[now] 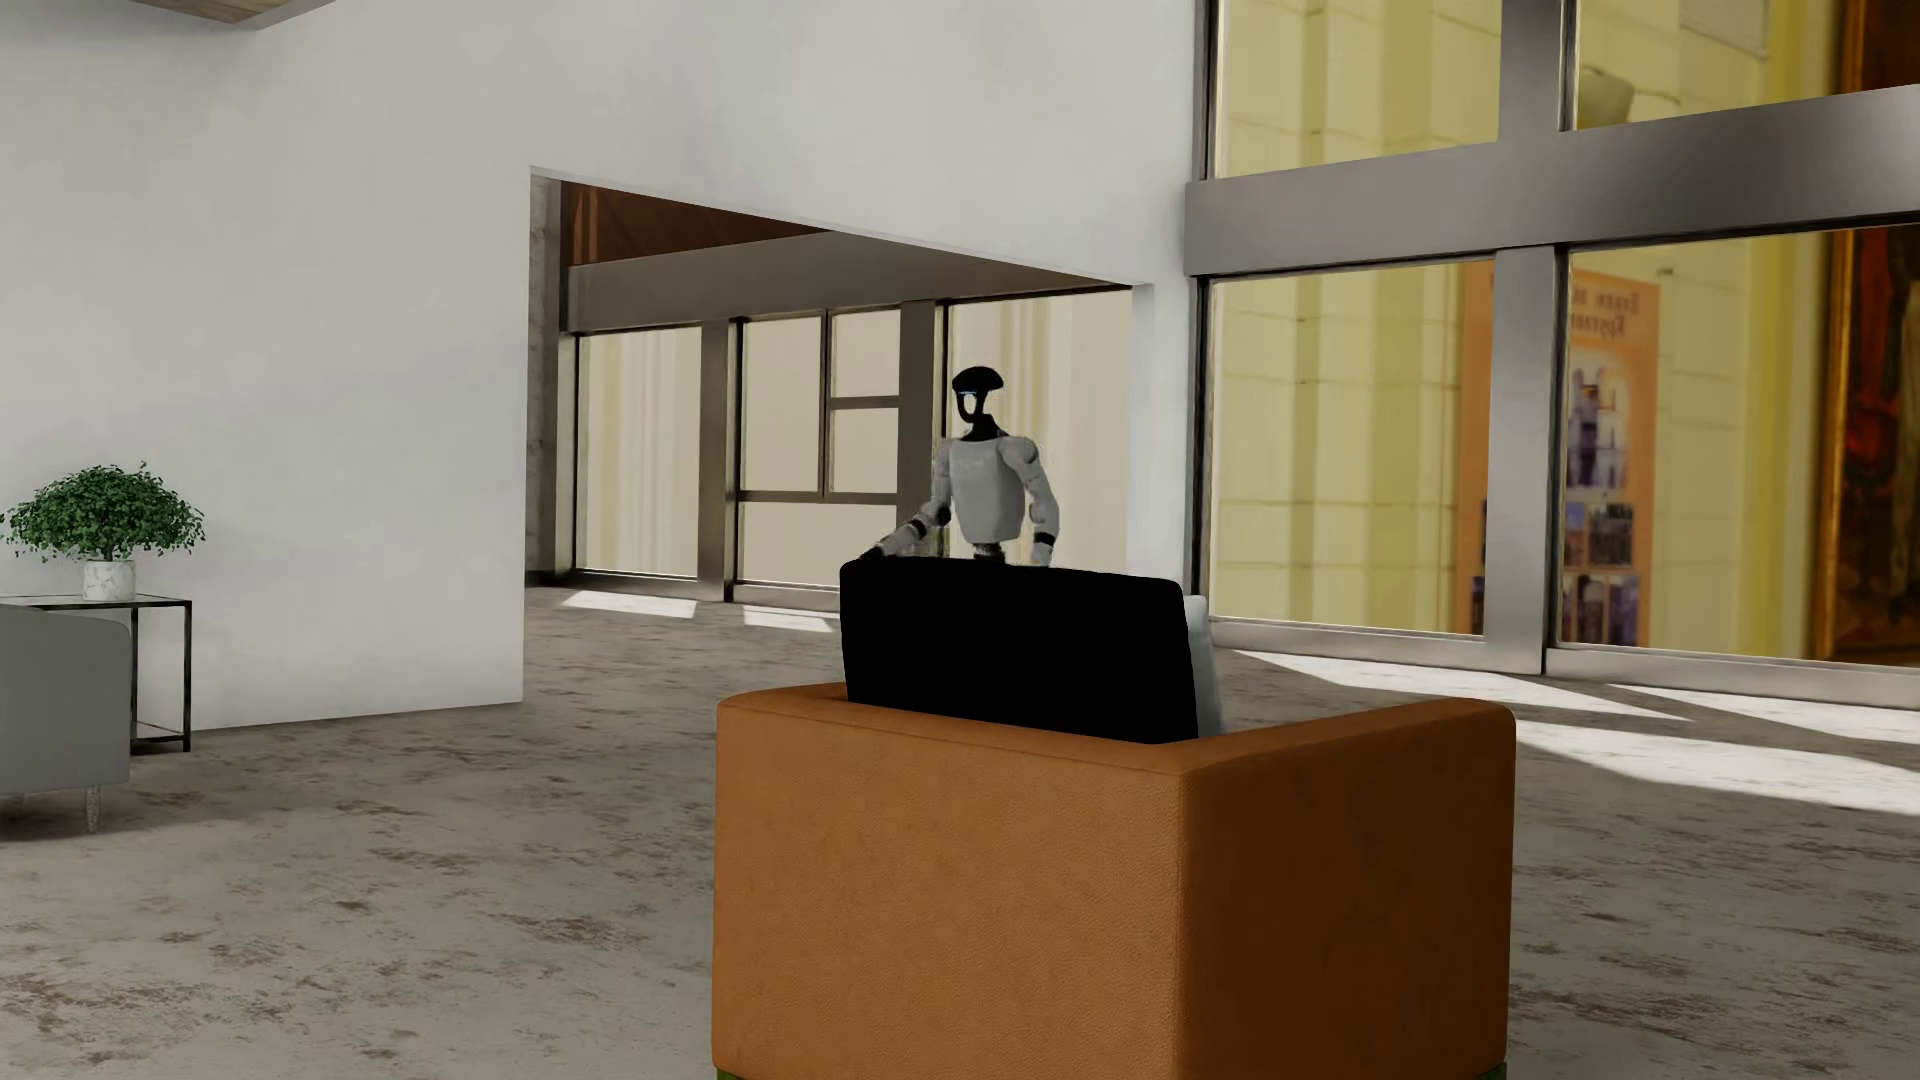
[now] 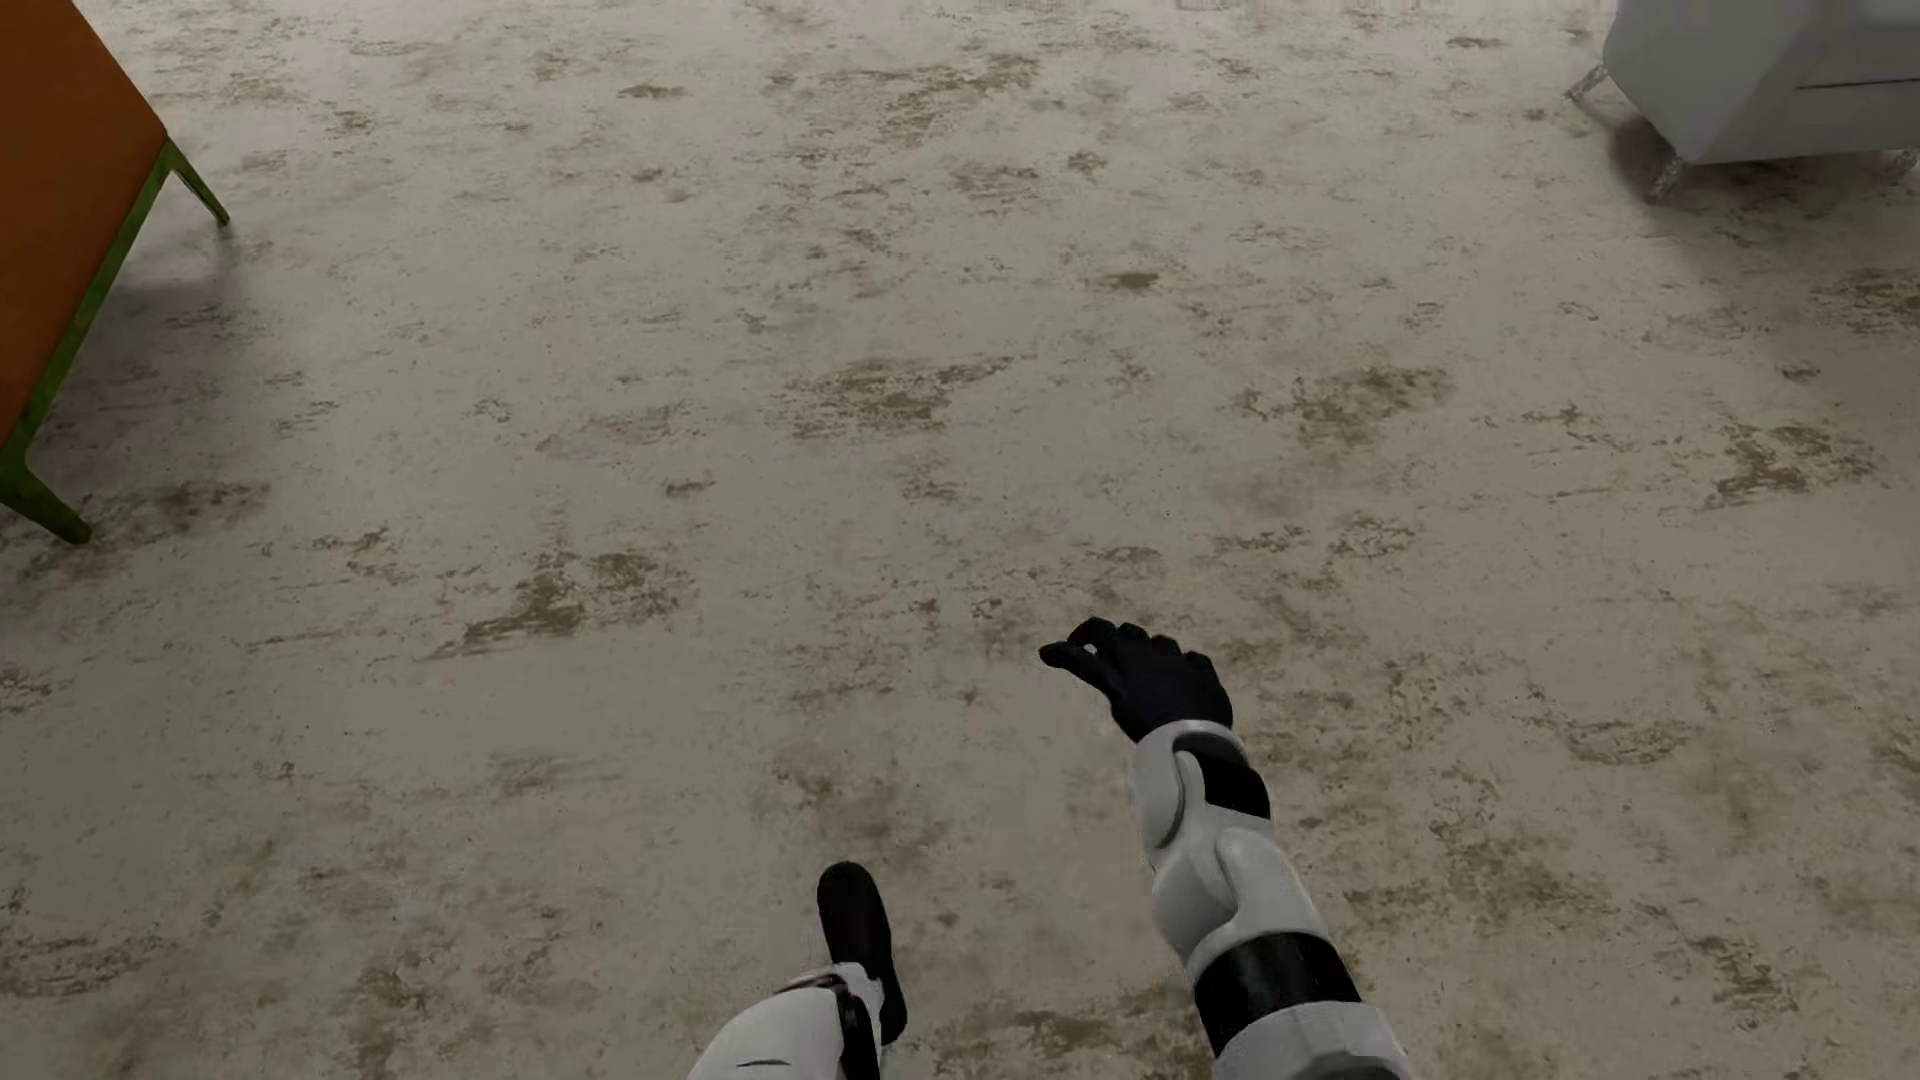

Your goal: Walk to sofa

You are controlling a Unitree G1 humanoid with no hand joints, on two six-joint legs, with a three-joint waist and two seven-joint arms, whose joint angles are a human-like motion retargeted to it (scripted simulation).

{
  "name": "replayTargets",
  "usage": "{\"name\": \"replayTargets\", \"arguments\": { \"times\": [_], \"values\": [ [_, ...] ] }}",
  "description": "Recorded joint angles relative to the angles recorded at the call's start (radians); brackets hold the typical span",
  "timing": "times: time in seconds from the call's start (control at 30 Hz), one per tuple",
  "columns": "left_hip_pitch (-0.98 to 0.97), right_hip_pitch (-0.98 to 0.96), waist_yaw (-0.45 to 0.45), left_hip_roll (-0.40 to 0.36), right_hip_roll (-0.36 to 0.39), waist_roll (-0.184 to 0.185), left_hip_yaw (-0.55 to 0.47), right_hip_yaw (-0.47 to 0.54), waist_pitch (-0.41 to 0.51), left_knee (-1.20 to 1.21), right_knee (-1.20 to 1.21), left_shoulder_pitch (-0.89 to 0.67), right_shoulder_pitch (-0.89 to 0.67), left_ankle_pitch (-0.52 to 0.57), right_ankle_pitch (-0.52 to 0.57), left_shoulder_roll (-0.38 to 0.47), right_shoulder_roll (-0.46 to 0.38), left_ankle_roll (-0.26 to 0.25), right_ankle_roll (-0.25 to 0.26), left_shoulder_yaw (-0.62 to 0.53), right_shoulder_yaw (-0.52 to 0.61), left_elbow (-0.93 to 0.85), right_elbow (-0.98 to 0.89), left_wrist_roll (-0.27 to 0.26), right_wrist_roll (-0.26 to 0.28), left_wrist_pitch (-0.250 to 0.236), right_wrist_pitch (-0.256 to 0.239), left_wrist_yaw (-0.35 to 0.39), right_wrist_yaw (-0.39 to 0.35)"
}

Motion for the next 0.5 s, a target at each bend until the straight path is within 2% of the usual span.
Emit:
{"name": "replayTargets", "arguments": {
  "times": [0.03, 0.07, 0.1, 0.13, 0.17, 0.2, 0.23, 0.3, 0.33, 0.37, 0.4, 0.43, 0.47, 0.5],
  "values": [
    [-0.003, 0.047, 0.0, -0.015, 0.0, -0.002, 0.029, 0.004, -0.003, -0.119, 0.013, 0.016, -0.055, -0.029, -0.024, -0.015, -0.032, -0.045, 0.015, 0.015, 0.047, 0.021, -0.009, 0.008, 0.003, 0.015, 0.005, 0.034, 0.001],
    [-0.011, 0.091, -0.002, -0.014, -0.007, -0.005, 0.066, 0.0, -0.004, -0.09, 0.066, 0.022, -0.086, -0.027, -0.036, -0.017, -0.065, -0.067, 0.026, 0.007, 0.08, 0.055, -0.019, 0.028, 0.0, 0.031, 0.017, 0.033, -0.003],
    [-0.012, 0.132, -0.004, -0.014, -0.025, -0.012, 0.092, -0.002, -0.004, 0.006, 0.116, 0.017, -0.091, 0.027, -0.005, -0.012, -0.098, 0.054, 0.048, -0.019, 0.1, 0.097, -0.03, 0.061, -0.001, 0.03, 0.028, 0.009, -0.005],
    [-0.002, 0.147, -0.003, -0.013, -0.049, -0.024, 0.107, 0.004, -0.001, 0.102, 0.22, 0.007, -0.076, 0.122, 0.078, -0.007, -0.124, 0.161, 0.054, -0.042, 0.112, 0.137, -0.041, 0.097, 0.004, 0.023, 0.038, -0.032, -0.007],
    [-0.004, 0.108, 0.0, -0.015, -0.09, -0.04, 0.113, 0.004, 0.004, 0.238, 0.415, -0.003, -0.045, 0.119, 0.19, -0.01, -0.142, 0.224, 0.06, -0.05, 0.113, 0.165, -0.049, 0.128, 0.017, 0.016, 0.051, -0.062, -0.02],
    [0.015, 0.04, 0.003, -0.023, -0.146, -0.058, 0.115, 0.003, 0.009, 0.351, 0.655, -0.015, 0.003, 0.024, 0.308, -0.019, -0.145, 0.23, 0.087, -0.042, 0.108, 0.175, -0.042, 0.147, 0.034, 0.012, 0.064, -0.078, -0.035],
    [0.064, -0.054, 0.004, -0.05, -0.195, -0.077, 0.121, 0.023, 0.012, 0.401, 0.863, -0.029, 0.054, -0.056, 0.415, -0.034, -0.14, 0.224, 0.051, -0.025, 0.098, 0.169, -0.016, 0.155, 0.052, 0.01, 0.081, -0.072, -0.041],
    [0.212, -0.247, -0.005, -0.127, -0.233, -0.107, 0.109, 0.042, 0.015, 0.366, 1.084, -0.07, 0.168, -0.142, 0.328, -0.062, -0.114, 0.204, -0.005, 0.022, 0.064, 0.125, 0.084, 0.138, 0.073, 0.007, 0.15, -0.008, -0.023],
    [0.291, -0.334, -0.014, -0.172, -0.252, -0.116, 0.08, 0.029, 0.012, 0.315, 1.101, -0.097, 0.24, -0.162, 0.325, -0.075, -0.104, 0.192, 0.009, 0.037, 0.048, 0.095, 0.138, 0.114, 0.069, -0.001, 0.189, 0.028, 0.001],
    [0.368, -0.413, -0.024, -0.215, -0.267, -0.122, 0.039, 0.013, 0.007, 0.261, 1.068, -0.115, 0.322, -0.18, 0.324, -0.088, -0.087, 0.181, -0.011, 0.034, 0.039, 0.056, 0.19, 0.086, 0.063, -0.013, 0.222, 0.047, 0.015],
    [0.44, -0.481, -0.035, -0.248, -0.267, -0.126, -0.009, 0.007, 0.002, 0.219, 0.988, -0.147, 0.409, -0.203, 0.315, -0.088, -0.089, 0.169, -0.016, 0.017, 0.038, 0.025, 0.221, 0.054, 0.051, -0.029, 0.227, 0.052, 0.049],
    [0.503, -0.535, -0.047, -0.273, -0.273, -0.129, -0.06, -0.005, -0.003, 0.189, 0.867, -0.18, 0.493, -0.232, 0.302, -0.073, -0.087, 0.158, -0.03, -0.011, 0.043, 0.001, 0.246, 0.035, 0.035, -0.046, 0.216, 0.046, 0.09],
    [0.566, -0.567, -0.059, -0.29, -0.284, -0.131, -0.113, -0.024, -0.008, 0.162, 0.695, -0.214, 0.567, -0.265, 0.3, -0.055, -0.091, 0.147, -0.049, -0.048, 0.061, -0.031, 0.28, 0.024, 0.003, -0.049, 0.18, 0.039, 0.138],
    [0.631, -0.566, -0.07, -0.302, -0.305, -0.135, -0.159, -0.082, -0.012, 0.135, 0.467, -0.245, 0.62, -0.297, 0.314, -0.036, -0.102, 0.138, -0.065, -0.086, 0.096, -0.066, 0.328, 0.014, -0.052, -0.046, 0.13, 0.047, 0.23]
  ]
}}
